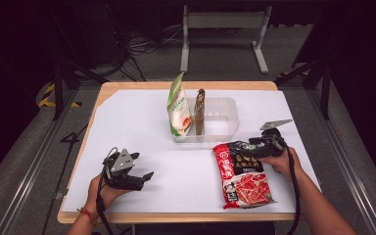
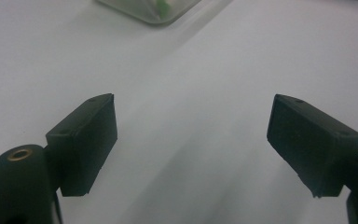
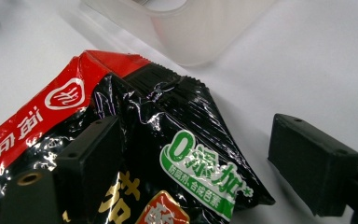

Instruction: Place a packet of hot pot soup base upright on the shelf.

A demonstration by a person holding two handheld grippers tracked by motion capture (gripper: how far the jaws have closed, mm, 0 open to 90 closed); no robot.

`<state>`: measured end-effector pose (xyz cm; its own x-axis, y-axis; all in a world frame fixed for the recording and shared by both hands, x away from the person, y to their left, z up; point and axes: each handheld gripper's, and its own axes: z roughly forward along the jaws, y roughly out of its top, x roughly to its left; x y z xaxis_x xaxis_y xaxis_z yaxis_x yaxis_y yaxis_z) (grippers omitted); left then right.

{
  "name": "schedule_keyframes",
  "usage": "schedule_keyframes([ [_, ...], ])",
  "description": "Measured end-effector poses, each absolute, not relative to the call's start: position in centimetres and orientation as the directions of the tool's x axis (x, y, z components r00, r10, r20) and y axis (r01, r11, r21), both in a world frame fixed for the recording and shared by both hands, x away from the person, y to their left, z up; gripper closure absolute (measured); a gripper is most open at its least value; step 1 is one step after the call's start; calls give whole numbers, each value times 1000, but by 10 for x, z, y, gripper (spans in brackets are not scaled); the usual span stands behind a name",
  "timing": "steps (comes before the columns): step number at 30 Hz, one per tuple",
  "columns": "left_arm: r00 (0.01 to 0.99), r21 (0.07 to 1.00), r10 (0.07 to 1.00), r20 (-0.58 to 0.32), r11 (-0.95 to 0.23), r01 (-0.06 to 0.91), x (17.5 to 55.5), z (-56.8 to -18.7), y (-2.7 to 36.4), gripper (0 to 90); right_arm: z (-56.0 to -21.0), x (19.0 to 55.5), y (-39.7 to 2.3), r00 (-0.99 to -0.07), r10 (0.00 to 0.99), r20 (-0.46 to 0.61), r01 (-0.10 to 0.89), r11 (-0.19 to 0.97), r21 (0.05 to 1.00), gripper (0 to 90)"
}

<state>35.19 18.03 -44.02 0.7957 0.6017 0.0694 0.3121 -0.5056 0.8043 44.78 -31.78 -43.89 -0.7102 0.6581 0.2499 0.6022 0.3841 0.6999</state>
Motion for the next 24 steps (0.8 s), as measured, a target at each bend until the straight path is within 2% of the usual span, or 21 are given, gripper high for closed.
schedule_keyframes([
  [2, 799, 804, 598, 63, -505, 314, 352, -441, 179, 167, -439, 448, -318, -711, 657, 251, 602, 383, 701, 182],
  [5, 804, 802, 591, 67, -511, 309, 352, -441, 177, 168, -439, 446, -316, -718, 645, 261, 599, 382, 704, 259],
  [10, 812, 800, 580, 65, -517, 304, 351, -441, 175, 174, -440, 443, -311, -719, 645, 258, 596, 382, 706, 303],
  [14, 815, 796, 575, 69, -524, 303, 352, -441, 174, 176, -440, 442, -312, -704, 654, 277, 612, 359, 705, 425],
  [21, 815, 793, 575, 71, -528, 304, 352, -442, 174, 175, -440, 441, -315, -688, 660, 303, 631, 336, 700, 553],
  [24, 814, 789, 577, 72, -533, 307, 353, -443, 174, 175, -439, 441, -315, -690, 659, 299, 628, 339, 701, 577],
])
